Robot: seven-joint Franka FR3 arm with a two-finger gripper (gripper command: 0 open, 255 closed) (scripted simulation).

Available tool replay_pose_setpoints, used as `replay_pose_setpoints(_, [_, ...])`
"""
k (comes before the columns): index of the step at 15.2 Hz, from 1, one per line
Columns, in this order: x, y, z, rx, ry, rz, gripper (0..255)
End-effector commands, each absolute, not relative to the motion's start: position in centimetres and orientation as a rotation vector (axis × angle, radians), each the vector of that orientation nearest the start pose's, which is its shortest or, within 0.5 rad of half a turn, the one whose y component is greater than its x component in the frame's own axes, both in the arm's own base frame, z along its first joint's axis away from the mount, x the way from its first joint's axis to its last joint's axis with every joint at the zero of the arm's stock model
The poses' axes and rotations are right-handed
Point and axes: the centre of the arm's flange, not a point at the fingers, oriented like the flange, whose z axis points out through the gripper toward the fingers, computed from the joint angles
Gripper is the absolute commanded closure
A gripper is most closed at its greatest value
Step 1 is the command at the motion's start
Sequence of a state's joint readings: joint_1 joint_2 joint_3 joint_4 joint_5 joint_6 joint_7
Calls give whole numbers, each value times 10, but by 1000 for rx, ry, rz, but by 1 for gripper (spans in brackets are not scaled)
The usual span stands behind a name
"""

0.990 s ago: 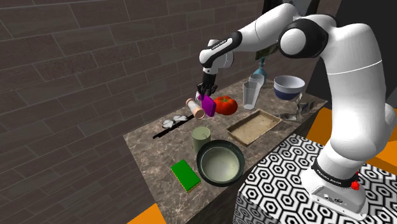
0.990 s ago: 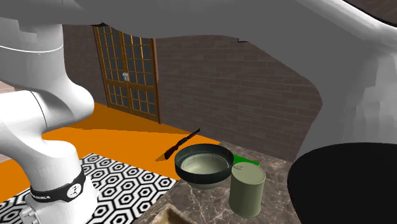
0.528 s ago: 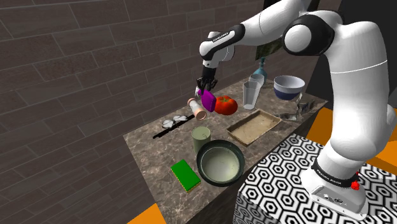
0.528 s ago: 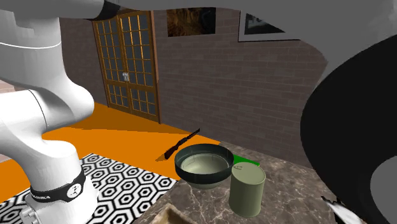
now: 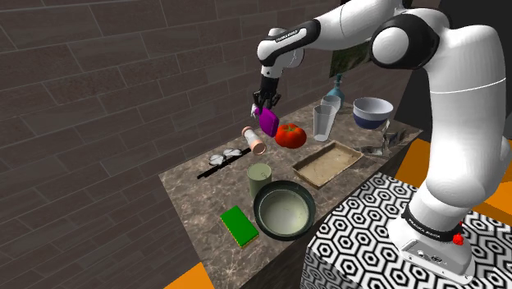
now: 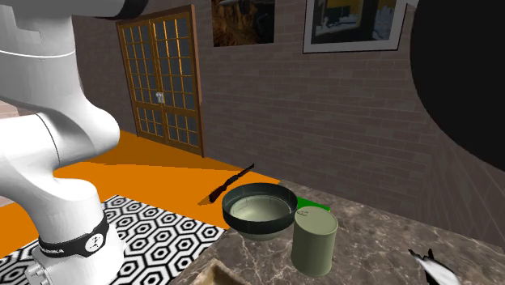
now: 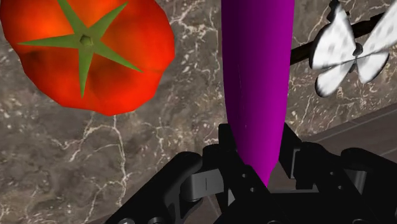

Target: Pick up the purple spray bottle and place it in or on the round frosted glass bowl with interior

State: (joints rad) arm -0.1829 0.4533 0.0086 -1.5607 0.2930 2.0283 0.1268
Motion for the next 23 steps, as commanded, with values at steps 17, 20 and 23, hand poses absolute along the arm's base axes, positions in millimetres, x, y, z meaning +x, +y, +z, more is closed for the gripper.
replay_pose_setpoints(17, [620,-49,452,-2808,614,-29,255])
replay_pose_setpoints(20, [591,-21,454,-2808,614,-29,255])
replay_pose_setpoints(23, [563,6,455,-2808,614,-29,255])
